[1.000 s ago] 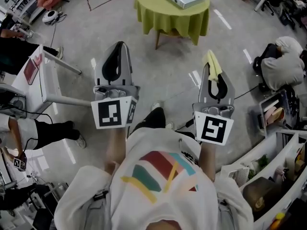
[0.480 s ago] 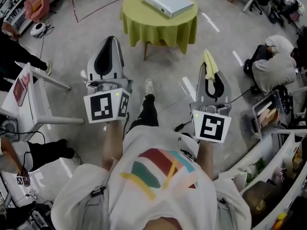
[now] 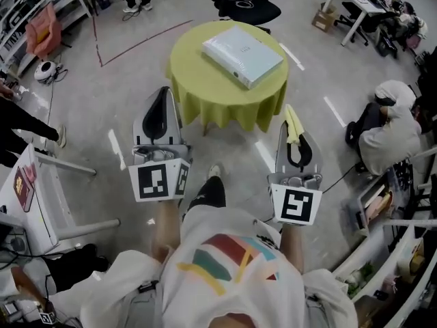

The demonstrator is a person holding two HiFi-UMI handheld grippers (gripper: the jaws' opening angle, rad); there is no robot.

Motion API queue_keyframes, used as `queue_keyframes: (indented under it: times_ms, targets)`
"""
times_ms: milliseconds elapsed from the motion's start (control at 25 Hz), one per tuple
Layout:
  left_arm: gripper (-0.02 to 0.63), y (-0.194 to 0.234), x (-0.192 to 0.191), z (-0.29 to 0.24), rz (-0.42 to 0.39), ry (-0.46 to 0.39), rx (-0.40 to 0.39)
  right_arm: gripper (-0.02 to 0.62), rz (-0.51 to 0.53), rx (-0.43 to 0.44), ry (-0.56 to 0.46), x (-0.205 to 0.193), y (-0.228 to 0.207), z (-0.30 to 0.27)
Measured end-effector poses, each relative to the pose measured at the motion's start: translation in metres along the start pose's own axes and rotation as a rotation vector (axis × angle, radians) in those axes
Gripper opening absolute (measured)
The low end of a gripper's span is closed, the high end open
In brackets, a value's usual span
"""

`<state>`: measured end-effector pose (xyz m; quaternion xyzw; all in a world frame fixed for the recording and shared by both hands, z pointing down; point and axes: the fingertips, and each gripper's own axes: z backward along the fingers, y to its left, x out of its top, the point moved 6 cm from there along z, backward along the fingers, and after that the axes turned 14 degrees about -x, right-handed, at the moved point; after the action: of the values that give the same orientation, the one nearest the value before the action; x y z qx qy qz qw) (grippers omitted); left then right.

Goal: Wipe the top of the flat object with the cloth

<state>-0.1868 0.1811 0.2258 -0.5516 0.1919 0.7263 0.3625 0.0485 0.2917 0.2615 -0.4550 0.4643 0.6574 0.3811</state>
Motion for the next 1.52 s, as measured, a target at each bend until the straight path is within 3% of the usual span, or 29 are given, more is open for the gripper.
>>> queue_keyframes:
  times_ms: [280, 520, 880, 1520]
  targets:
    - [0.015, 0.094, -0.035, -0.100, -0.011, 0.011, -0.076, 0.025, 0.022, -0.014, 0.010, 0.012, 0.049, -0.138]
    - [0.015, 0.141, -0.049, -0.161, 0.058, 0.013, -0.137, 0.026, 0.008, -0.053, 0.074, 0.022, 0.066, -0.196]
    - [0.015, 0.129, -0.089, -0.206, 0.124, 0.047, -0.198, 0.026, 0.023, -0.131, 0.166, -0.011, 0.037, -0.211]
    - [0.015, 0.114, -0.106, -0.235, 0.102, 0.087, -0.153, 0.026, -0.038, 0.003, 0.122, -0.034, 0.041, -0.261]
